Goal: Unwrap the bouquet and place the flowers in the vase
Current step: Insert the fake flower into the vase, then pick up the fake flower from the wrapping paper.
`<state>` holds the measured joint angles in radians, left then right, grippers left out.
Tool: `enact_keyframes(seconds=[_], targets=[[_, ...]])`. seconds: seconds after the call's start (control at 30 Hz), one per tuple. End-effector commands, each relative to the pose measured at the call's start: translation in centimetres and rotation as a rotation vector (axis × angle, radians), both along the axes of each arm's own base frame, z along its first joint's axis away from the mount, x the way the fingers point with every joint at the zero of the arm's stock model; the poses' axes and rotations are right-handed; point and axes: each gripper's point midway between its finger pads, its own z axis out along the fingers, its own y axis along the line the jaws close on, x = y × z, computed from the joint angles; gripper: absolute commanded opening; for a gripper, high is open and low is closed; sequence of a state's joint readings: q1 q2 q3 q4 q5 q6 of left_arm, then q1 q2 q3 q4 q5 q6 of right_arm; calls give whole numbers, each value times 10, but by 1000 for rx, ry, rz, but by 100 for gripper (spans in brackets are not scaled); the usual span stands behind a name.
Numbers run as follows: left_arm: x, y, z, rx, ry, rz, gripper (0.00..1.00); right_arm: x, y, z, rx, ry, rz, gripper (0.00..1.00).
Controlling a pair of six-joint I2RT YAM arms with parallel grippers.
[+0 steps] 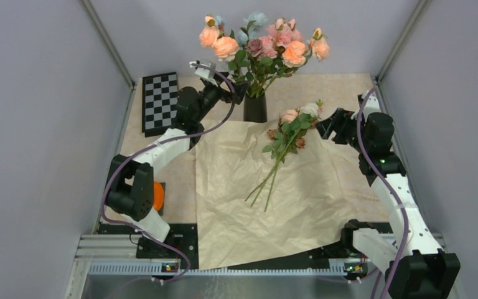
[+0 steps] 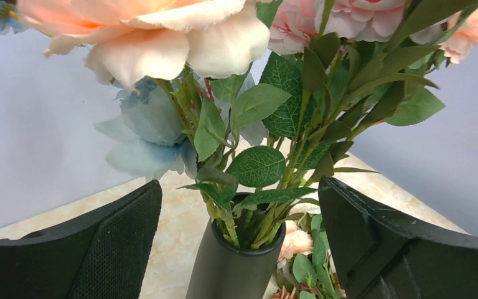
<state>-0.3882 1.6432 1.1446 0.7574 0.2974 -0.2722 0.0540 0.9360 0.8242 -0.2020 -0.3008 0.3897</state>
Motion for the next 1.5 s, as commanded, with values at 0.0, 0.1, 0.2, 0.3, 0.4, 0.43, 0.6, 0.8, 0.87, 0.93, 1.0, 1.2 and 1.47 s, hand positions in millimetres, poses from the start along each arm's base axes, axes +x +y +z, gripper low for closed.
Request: enact_keyframes(seconds=[0.0,0.1,0.2,0.3,0.4,0.43,0.6,0.8,0.87,0.93,1.0,1.2,1.47], targets=[[-25,11,42,-56,-96,9,99,-1,-5,15,4,-57,-16,70],[-33,20,44,-77,-61,38,99,-4,-5,17,6,-57,-16,70],[-52,32,51,-117,-25,57,99,-7,-4,20,15,-59,-13,70],[-71,43,44,-111,41,74,99,-10,-3,21,25,-45,-12,70],[-87,58,25,-45,157,120,99,-14,-1,17,40,-9,-9,70],[-93,65,20,-26,196,140,99,-16,0,14,48,9,-7,70],[-121,97,-6,32,440,161,99,-24,13,-13,148,124,21,66],[-137,141,-58,126,678,212,99,-34,40,-61,336,264,44,60],[-137,155,-72,108,698,241,99,-36,47,-73,349,288,27,58],[-138,167,-80,93,674,273,99,-38,58,-83,347,308,15,58],[-139,178,-88,130,649,319,99,-35,68,-91,349,321,6,57],[-144,209,-91,256,630,461,99,-11,85,-113,367,347,-30,52],[-152,209,-91,260,599,466,99,28,102,-148,333,389,-47,48]])
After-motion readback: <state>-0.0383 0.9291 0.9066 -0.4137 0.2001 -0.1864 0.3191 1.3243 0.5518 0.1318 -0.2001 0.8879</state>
